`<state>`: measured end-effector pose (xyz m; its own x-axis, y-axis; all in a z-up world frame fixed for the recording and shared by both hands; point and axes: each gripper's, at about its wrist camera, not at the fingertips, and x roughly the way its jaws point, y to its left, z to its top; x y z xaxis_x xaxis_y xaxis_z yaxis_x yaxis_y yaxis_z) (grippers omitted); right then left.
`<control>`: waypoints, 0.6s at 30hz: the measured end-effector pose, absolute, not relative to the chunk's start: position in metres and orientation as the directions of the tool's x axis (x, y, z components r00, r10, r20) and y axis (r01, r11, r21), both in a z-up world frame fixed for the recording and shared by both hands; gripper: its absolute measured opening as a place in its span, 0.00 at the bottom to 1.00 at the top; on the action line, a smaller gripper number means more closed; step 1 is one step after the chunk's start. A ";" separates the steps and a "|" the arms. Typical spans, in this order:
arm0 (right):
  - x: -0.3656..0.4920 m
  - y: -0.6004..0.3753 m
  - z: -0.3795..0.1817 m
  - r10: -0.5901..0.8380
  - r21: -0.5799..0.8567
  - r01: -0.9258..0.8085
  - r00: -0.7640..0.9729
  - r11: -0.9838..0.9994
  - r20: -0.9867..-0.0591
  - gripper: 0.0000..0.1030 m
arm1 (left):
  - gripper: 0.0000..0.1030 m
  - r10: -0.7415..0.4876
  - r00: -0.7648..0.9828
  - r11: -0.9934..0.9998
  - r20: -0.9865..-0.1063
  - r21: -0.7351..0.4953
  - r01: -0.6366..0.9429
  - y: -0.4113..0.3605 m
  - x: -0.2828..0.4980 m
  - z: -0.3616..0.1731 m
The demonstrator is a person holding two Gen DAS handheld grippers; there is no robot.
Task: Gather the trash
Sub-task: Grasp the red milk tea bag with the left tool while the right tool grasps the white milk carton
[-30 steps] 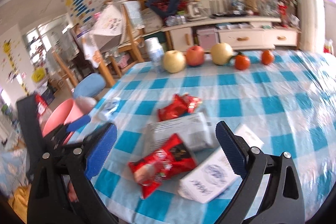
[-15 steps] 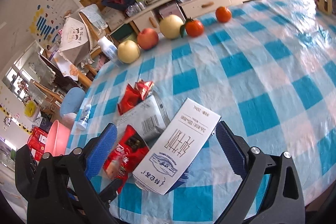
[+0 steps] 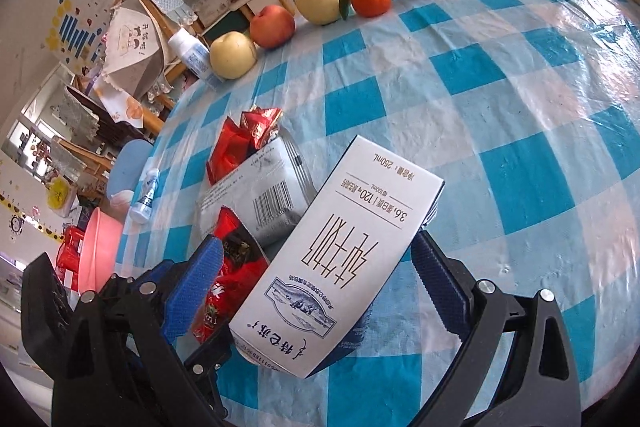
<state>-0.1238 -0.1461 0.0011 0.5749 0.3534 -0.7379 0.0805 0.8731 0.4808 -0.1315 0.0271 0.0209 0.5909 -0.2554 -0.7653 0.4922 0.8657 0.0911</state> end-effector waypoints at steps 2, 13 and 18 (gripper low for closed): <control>-0.122 -0.144 -0.002 0.341 0.463 0.079 0.571 0.883 -0.747 0.93 | 0.85 -0.254 0.593 0.869 -0.764 0.088 0.486 0.028 -0.130 0.021; -0.109 -0.139 -0.013 0.284 0.389 0.073 0.562 0.918 -0.777 0.85 | 0.72 -0.263 0.589 0.876 -0.764 0.067 0.478 0.026 -0.124 0.019; -0.106 -0.136 -0.012 0.246 0.339 0.064 0.566 0.939 -0.787 0.72 | 0.64 -0.273 0.586 0.875 -0.763 0.057 0.481 0.025 -0.123 0.018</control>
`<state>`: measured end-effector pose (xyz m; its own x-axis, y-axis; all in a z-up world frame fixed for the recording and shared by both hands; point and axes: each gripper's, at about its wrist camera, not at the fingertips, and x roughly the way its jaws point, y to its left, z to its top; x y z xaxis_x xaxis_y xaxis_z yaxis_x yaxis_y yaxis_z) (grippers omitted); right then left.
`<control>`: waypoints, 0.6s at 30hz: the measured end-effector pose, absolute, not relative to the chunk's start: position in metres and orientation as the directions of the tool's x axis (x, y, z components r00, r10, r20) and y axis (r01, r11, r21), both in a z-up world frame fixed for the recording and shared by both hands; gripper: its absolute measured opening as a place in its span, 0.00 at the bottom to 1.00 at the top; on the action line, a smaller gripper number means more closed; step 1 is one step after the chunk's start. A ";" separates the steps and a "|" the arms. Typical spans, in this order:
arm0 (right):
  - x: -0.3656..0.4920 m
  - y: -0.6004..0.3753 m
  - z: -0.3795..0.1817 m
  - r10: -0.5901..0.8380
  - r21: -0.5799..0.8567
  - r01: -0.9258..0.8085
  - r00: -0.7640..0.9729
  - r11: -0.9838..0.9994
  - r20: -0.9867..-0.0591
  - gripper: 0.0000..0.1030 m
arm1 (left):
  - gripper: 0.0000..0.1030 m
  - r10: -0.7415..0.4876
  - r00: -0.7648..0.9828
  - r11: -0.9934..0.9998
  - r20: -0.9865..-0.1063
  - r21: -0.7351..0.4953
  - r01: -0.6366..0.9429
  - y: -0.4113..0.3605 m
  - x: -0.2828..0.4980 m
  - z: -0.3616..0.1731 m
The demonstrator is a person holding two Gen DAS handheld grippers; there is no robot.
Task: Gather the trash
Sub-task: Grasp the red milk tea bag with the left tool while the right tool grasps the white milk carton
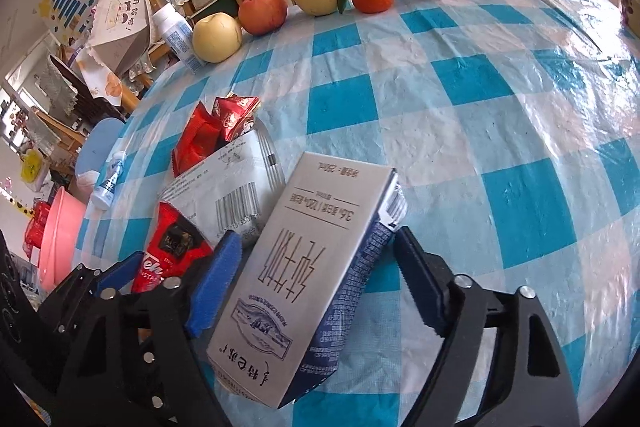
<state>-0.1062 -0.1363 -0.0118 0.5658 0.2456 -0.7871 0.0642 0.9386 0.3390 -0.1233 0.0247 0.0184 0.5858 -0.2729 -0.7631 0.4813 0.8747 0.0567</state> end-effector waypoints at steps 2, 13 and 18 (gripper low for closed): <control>-0.106 -0.136 -0.012 0.239 0.328 0.058 0.569 0.943 -0.787 0.71 | 0.61 -0.274 0.587 0.875 -0.762 0.056 0.481 0.024 -0.122 0.018; -0.100 -0.116 -0.015 0.170 0.215 0.012 0.569 0.977 -0.804 0.84 | 0.57 -0.286 0.591 0.894 -0.754 0.012 0.449 0.033 -0.117 0.024; -0.098 -0.111 -0.016 0.136 0.166 0.000 0.573 0.986 -0.809 0.83 | 0.56 -0.354 0.569 0.904 -0.742 -0.117 0.410 0.051 -0.109 0.033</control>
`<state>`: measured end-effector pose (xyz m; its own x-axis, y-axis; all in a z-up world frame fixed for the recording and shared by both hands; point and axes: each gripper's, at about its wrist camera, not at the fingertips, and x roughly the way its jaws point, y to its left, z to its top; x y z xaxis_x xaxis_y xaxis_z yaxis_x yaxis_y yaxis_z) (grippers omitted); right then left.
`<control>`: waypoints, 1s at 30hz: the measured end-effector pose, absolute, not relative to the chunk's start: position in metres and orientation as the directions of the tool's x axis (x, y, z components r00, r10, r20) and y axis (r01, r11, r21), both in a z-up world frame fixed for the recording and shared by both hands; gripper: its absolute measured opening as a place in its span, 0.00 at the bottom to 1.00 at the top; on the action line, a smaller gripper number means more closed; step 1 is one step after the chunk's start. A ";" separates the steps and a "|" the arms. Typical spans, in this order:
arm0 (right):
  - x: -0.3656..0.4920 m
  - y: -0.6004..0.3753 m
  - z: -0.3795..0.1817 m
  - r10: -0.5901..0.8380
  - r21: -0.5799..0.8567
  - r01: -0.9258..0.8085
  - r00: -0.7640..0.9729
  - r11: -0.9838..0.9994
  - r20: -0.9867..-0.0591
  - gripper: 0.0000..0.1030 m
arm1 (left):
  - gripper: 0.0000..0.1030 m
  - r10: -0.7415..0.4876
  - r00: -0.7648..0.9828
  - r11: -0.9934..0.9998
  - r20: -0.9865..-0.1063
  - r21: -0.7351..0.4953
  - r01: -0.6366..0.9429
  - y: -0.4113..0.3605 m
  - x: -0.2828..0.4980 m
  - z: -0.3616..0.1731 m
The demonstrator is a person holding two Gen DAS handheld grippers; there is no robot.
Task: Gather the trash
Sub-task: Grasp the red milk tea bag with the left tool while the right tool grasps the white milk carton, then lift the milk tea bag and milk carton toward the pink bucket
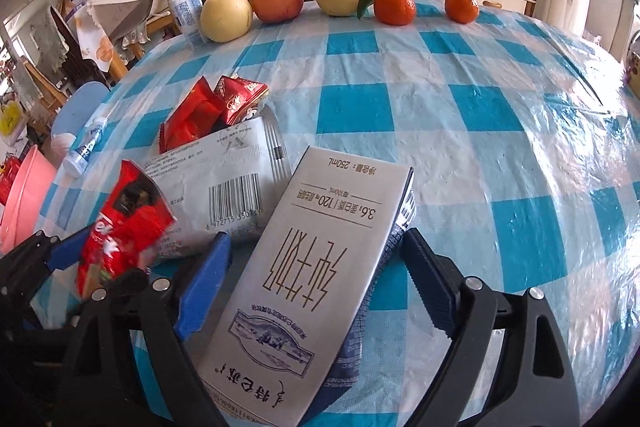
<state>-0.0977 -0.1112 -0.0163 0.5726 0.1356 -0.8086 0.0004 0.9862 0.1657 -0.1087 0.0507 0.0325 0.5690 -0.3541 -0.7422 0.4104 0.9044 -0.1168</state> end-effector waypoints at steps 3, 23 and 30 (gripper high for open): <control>-0.096 -0.113 -0.016 0.102 0.128 0.005 0.581 0.992 -0.808 0.68 | 0.56 -0.359 0.580 0.913 -0.731 -0.147 0.381 0.062 -0.104 0.036; -0.093 -0.120 0.000 0.132 0.204 0.028 0.677 0.979 -0.724 0.58 | 0.50 -0.378 0.641 0.923 -0.668 -0.221 0.314 0.110 -0.092 0.056; -0.096 -0.113 0.010 0.134 0.204 0.019 0.693 0.979 -0.708 0.58 | 0.70 -0.412 0.595 0.908 -0.691 -0.254 0.333 0.114 -0.093 0.049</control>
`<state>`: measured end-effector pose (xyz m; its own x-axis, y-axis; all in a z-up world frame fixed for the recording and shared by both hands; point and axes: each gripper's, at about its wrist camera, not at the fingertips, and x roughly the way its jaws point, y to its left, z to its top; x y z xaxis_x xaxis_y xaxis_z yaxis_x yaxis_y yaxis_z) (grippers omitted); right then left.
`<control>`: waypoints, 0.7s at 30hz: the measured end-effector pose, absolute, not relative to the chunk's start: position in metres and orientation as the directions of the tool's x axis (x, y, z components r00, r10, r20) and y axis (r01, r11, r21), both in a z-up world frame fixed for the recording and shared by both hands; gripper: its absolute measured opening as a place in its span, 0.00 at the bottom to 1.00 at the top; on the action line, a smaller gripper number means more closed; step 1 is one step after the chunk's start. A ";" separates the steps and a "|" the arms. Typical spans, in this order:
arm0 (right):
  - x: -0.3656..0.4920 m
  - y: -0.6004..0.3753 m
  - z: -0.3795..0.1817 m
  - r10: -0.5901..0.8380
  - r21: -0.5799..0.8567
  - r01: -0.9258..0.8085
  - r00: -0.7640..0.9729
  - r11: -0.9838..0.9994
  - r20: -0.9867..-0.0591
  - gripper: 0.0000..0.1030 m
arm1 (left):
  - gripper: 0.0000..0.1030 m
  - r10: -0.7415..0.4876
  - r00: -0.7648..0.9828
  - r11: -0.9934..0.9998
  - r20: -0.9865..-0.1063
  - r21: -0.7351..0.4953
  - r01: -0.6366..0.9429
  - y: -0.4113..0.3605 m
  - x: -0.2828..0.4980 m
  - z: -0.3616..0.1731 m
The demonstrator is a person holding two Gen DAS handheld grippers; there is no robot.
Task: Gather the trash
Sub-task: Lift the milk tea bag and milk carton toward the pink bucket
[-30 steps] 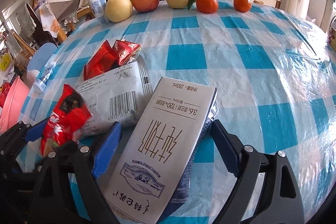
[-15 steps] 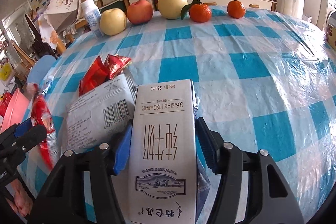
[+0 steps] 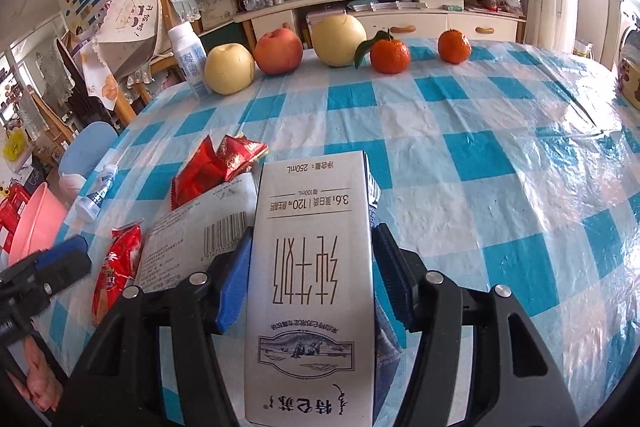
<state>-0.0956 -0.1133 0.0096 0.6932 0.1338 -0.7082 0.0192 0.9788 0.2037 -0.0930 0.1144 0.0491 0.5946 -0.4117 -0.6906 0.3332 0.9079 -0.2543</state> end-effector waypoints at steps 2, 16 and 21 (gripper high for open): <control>-0.097 -0.112 0.014 0.132 0.200 0.016 0.701 0.980 -0.701 0.58 | 0.78 -0.405 0.575 0.907 -0.711 -0.235 0.348 0.110 -0.095 0.044; -0.103 -0.109 0.033 0.110 0.167 0.003 0.740 0.986 -0.664 0.58 | 0.90 -0.268 0.558 0.958 -0.786 -0.153 0.244 0.118 -0.079 0.023; -0.102 -0.112 0.035 0.126 0.182 -0.006 0.744 0.983 -0.656 0.58 | 0.90 -0.230 0.550 0.971 -0.803 -0.153 0.183 0.125 -0.072 0.014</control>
<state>-0.1025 -0.1118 0.0345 0.7440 0.1258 -0.6562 -0.0060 0.9833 0.1816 -0.0724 0.1246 0.0142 0.5504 -0.2299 -0.8026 0.1828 0.9712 -0.1529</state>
